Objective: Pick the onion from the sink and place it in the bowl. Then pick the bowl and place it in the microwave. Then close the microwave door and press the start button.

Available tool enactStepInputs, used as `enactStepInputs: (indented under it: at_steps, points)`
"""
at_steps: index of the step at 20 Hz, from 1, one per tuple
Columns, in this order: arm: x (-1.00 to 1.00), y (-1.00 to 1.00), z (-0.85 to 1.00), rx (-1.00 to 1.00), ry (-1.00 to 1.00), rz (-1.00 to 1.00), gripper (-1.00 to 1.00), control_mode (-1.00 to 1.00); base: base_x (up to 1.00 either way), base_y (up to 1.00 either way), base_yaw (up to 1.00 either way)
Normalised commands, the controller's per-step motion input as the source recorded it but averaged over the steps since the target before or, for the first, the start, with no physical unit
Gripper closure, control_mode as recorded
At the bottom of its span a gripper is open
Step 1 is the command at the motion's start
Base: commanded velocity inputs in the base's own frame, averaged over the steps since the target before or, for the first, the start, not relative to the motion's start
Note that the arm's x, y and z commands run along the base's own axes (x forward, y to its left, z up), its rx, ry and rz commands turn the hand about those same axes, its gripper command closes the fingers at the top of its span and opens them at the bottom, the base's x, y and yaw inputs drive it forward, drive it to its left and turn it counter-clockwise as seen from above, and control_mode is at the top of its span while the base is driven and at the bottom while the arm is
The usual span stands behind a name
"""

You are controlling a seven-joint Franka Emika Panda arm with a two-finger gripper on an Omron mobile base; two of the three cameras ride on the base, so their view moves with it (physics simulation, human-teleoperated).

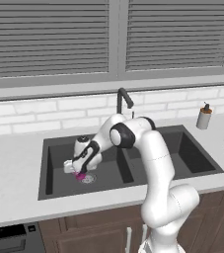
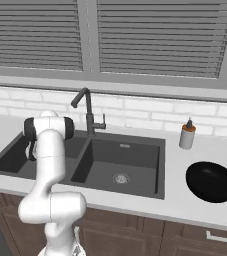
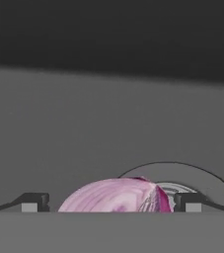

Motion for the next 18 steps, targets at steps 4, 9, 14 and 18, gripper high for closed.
enactStepInputs:
  at_steps: [4,9,14,18]
  points:
    - [-0.19,0.0,-0.21,0.0,0.06,0.0,-1.0,-1.0,0.0,0.0,0.0]
    - [-0.34,0.01,-0.2,0.0,0.04,-0.03,-1.0,-1.0,0.0,0.0,0.0]
    - [-0.57,0.1,-0.41,-0.02,0.21,-0.1,1.0,-1.0,0.0,0.0,0.0]
    - [-0.44,0.08,-0.39,-0.01,0.14,-0.08,1.0,-1.0,0.0,0.0,0.0]
